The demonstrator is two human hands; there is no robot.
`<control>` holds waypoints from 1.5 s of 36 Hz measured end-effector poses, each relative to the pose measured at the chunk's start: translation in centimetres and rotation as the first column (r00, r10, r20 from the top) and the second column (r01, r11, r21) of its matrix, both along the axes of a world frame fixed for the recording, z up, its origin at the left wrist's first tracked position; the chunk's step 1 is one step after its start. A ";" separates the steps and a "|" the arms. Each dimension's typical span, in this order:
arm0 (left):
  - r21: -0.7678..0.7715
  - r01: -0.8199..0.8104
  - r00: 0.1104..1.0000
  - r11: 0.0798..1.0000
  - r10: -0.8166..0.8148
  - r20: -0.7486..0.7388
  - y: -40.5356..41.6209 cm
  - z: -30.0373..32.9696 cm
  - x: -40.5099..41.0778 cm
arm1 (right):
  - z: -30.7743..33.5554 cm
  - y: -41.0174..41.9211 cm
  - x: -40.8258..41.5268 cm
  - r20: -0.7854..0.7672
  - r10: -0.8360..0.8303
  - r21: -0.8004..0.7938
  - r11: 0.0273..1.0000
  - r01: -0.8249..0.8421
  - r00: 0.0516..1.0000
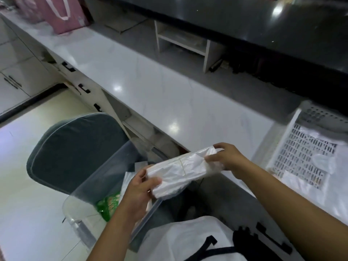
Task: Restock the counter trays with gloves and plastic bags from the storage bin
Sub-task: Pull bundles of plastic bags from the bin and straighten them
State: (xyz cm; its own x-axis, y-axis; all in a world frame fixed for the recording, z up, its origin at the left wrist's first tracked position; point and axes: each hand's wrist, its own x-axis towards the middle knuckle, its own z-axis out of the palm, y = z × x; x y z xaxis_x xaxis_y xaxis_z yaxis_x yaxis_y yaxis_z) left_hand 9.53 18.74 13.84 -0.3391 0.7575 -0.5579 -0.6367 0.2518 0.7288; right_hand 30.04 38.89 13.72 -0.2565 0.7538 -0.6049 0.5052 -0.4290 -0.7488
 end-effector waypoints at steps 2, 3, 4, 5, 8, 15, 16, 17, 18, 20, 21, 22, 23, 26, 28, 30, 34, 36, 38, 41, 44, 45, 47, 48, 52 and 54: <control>0.074 0.040 0.999 0.996 -0.040 -0.008 -1.8 1.0 -0.5 | 1.0 -2.4 1.1 -0.110 -0.040 -0.054 0.998 0.034 0.993; 0.110 0.067 0.998 0.992 -0.065 -0.017 -2.6 1.4 -0.7 | 1.5 -3.5 1.7 -0.166 -0.045 -0.085 0.996 0.032 0.985; 0.144 0.097 0.995 0.985 -0.093 -0.029 -3.4 1.8 -0.9 | 2.0 -4.6 2.4 -0.221 -0.043 -0.119 0.993 0.017 0.974; 0.178 0.129 0.992 0.976 -0.124 -0.040 -4.2 2.1 -1.1 | 2.5 -5.7 3.3 -0.271 -0.037 -0.156 0.988 -0.006 0.962; 0.243 0.222 0.975 0.944 -0.212 -0.067 -5.7 2.3 -1.4 | 3.7 -8.8 6.4 -0.375 0.000 -0.252 0.962 -0.101 0.927; 0.264 0.418 0.906 0.869 -0.419 -0.053 -6.2 1.1 0.9 | 6.1 -17.2 14.3 -0.337 -0.172 -0.287 0.955 0.073 0.926; 0.258 0.447 0.892 0.856 -0.449 -0.057 -6.0 1.0 1.7 | 6.7 -18.3 15.3 -0.298 -0.202 -0.251 0.959 0.128 0.933; 0.258 0.478 0.875 0.839 -0.479 -0.064 -5.7 1.0 2.7 | 7.3 -19.4 16.4 -0.262 -0.231 -0.212 0.961 0.178 0.937; 0.259 0.510 0.857 0.820 -0.511 -0.069 -5.3 1.1 3.7 | 7.9 -20.2 17.5 -0.238 -0.256 -0.170 0.961 0.220 0.937; 0.261 0.562 0.822 0.785 -0.565 -0.072 -4.4 1.4 5.8 | 9.0 -21.4 19.5 -0.223 -0.297 -0.102 0.954 0.280 0.929; 0.265 0.583 0.806 0.768 -0.586 -0.078 -3.9 1.6 6.9 | 9.6 -22.0 20.5 -0.224 -0.315 -0.071 0.949 0.307 0.922; 0.267 0.602 0.794 0.753 -0.600 -0.098 -3.4 1.8 7.9 | 10.1 -22.4 21.4 -0.224 -0.324 -0.041 0.945 0.323 0.919; 0.265 0.625 0.778 0.734 -0.614 -0.132 -2.9 2.1 9.0 | 10.5 -22.8 22.6 -0.223 -0.332 -0.009 0.941 0.339 0.917; 0.244 0.707 0.707 0.664 -0.659 -0.256 -1.2 3.1 12.4 | 11.2 -23.6 26.1 -0.222 -0.355 0.065 0.924 0.377 0.908; 0.208 0.759 0.649 0.617 -0.688 -0.324 0.0 3.6 14.5 | 11.3 -23.6 28.5 -0.216 -0.353 0.102 0.919 0.381 0.910; 0.166 0.789 0.605 0.591 -0.702 -0.375 1.5 4.1 16.7 | 11.2 -23.2 31.1 -0.195 -0.343 0.148 0.916 0.373 0.919; 0.114 0.835 0.510 0.538 -0.682 -0.524 4.6 5.6 22.2 | 11.2 -21.6 36.5 -0.116 -0.290 0.239 0.920 0.310 0.950; 0.092 0.851 0.468 0.517 -0.670 -0.576 6.1 6.7 25.4 | 11.5 -20.5 39.4 -0.055 -0.286 0.301 0.909 0.289 0.957; 0.072 0.871 0.415 0.486 -0.649 -0.637 7.8 7.9 28.8 | 11.9 -19.2 42.5 -0.012 -0.289 0.363 0.891 0.274 0.957; -0.014 0.904 0.274 0.427 -0.605 -0.747 10.3 9.5 34.0 | 12.5 -17.0 47.3 0.026 -0.284 0.454 0.858 0.242 0.958; -0.113 0.908 0.122 0.404 -0.512 -0.850 13.2 10.8 39.1 | 12.8 -14.6 51.6 0.043 -0.320 0.545 0.801 0.246 0.946; -0.127 0.903 0.089 0.411 -0.466 -0.880 14.2 11.0 40.7 | 12.8 -13.8 52.8 0.058 -0.337 0.584 0.775 0.242 0.940; -0.151 0.887 0.022 0.437 -0.367 -0.930 16.0 11.1 43.7 | 12.7 -12.1 54.9 0.102 -0.369 0.653 0.726 0.217 0.924; -0.162 0.878 -0.008 0.451 -0.324 -0.946 16.9 11.1 45.1 | 12.6 -11.3 55.8 0.129 -0.383 0.685 0.701 0.197 0.915; -0.240 0.829 -0.167 0.504 -0.186 -0.968 20.2 9.7 50.0 | 11.2 -8.0 59.0 0.256 -0.439 0.753 0.649 0.107 0.861; -0.282 0.806 -0.239 0.520 -0.150 -0.959 21.6 8.3 51.8 | 9.8 -6.5 60.3 0.294 -0.449 0.759 0.646 0.079 0.844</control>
